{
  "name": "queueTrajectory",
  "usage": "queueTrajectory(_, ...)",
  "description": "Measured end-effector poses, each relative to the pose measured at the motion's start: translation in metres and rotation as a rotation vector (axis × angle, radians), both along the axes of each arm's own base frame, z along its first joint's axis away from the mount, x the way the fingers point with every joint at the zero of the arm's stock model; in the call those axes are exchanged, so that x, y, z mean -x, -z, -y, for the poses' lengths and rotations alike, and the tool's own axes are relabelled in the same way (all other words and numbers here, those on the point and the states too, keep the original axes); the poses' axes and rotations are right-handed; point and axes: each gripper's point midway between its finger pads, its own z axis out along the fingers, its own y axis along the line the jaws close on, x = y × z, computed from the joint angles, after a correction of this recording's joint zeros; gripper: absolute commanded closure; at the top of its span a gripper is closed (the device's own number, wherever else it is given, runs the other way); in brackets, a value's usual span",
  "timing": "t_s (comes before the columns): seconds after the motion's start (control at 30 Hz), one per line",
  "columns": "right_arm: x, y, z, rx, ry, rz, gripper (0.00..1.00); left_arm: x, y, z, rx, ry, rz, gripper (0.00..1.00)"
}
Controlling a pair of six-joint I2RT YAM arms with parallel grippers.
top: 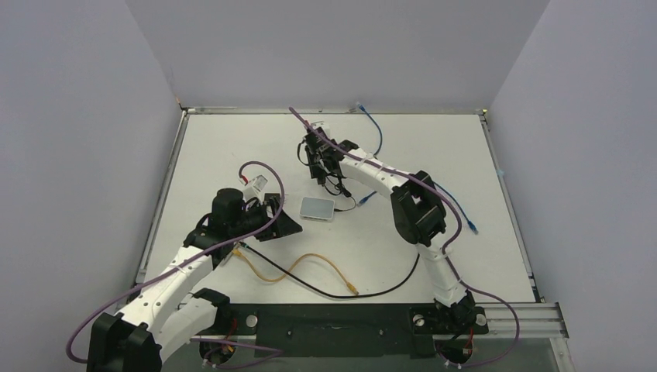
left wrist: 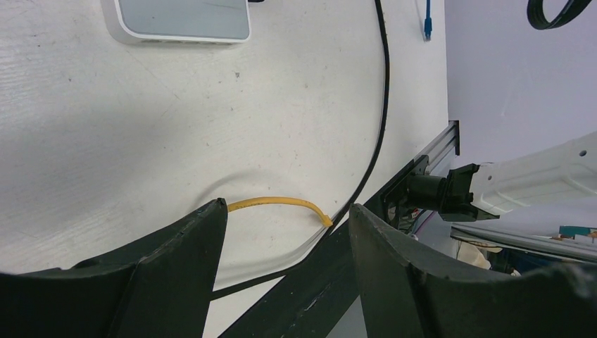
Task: Insert the plug into the switch port
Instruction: Place the power at the center of the board.
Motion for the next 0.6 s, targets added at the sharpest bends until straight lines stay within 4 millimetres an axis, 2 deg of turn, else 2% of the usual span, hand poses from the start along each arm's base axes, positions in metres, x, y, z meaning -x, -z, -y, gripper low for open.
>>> queueTrajectory(0.13, 0.0, 0.004, -0.022, -0.001, -0.064, 0.006, 1.0, 0.001, 0.0, 0.0, 0.002, -0.002, -0.004, 0.39)
queueTrajectory(0.27, 0.001, 0.018, -0.04, 0.008, -0.107, -0.007, 1.0, 0.003, -0.001, -0.001, 0.005, -0.007, -0.013, 0.39)
queueTrajectory(0.43, 0.002, 0.035, -0.056, 0.019, -0.146, -0.02, 0.9, 0.003, -0.001, -0.001, 0.006, -0.012, -0.014, 0.39)
queueTrajectory(0.5, 0.002, 0.033, -0.064, 0.013, -0.158, -0.014, 0.8, 0.004, -0.001, -0.002, 0.005, -0.014, -0.014, 0.39)
queueTrajectory(0.53, 0.002, 0.033, -0.067, 0.012, -0.165, -0.009, 0.68, 0.004, -0.001, -0.002, 0.004, -0.015, -0.013, 0.39)
queueTrajectory(0.6, 0.001, 0.032, -0.07, 0.01, -0.171, -0.004, 0.53, 0.004, -0.002, -0.002, 0.005, -0.015, -0.011, 0.39)
